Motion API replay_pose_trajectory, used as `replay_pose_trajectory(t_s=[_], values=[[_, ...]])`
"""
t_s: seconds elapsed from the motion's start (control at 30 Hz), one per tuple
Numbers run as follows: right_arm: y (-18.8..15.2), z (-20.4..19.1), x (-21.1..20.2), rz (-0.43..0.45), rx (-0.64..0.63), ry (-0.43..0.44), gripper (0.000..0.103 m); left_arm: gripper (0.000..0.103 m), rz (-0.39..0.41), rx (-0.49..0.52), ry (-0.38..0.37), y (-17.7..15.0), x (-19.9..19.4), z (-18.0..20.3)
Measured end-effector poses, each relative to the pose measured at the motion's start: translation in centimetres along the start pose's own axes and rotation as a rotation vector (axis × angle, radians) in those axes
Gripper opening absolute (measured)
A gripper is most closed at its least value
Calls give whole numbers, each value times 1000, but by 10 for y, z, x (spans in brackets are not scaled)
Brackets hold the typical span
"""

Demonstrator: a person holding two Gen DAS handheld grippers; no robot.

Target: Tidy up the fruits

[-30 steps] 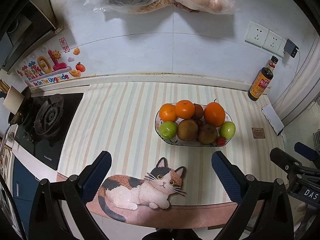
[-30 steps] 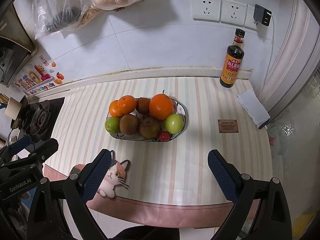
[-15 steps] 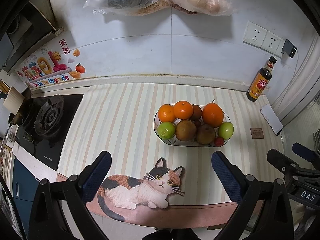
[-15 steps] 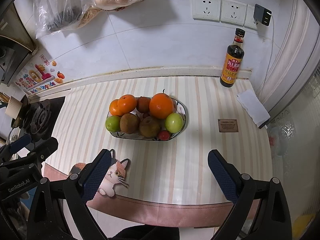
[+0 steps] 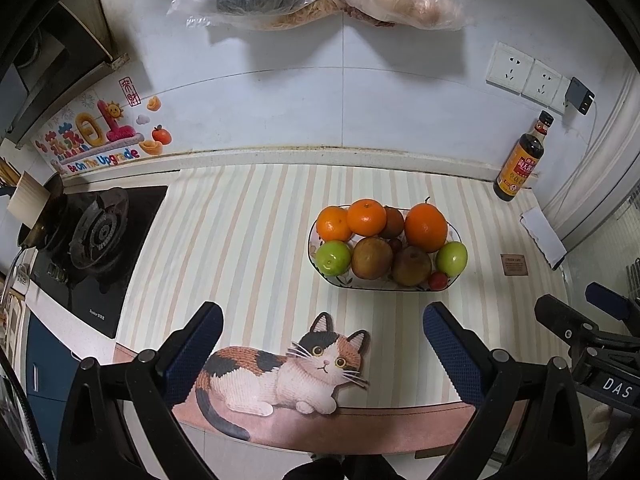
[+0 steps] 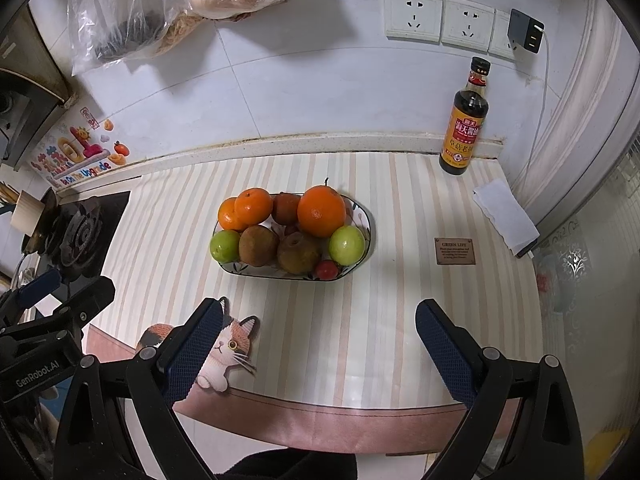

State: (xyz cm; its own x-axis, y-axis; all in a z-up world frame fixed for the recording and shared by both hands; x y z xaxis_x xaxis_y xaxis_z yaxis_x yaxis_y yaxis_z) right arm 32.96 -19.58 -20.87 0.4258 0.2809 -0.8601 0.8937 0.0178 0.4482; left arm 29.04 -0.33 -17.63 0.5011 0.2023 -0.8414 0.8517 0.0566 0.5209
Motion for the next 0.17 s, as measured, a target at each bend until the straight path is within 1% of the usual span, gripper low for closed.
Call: replay_pose_trajectory(t_s=[0.17], values=[[3,0,1,-4,-14,-11,99,103,9,6,8,-2,1,-1]])
Point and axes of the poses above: each gripper's, at about its wrist camera, not at the fingertips, and x roughly the way its jaws point, z to its right, y to its top, the point moved 10 cm from there along x, roughly the way its jaws point, and after that the axes turned 8 degrees about y, right-handed, at the moved point
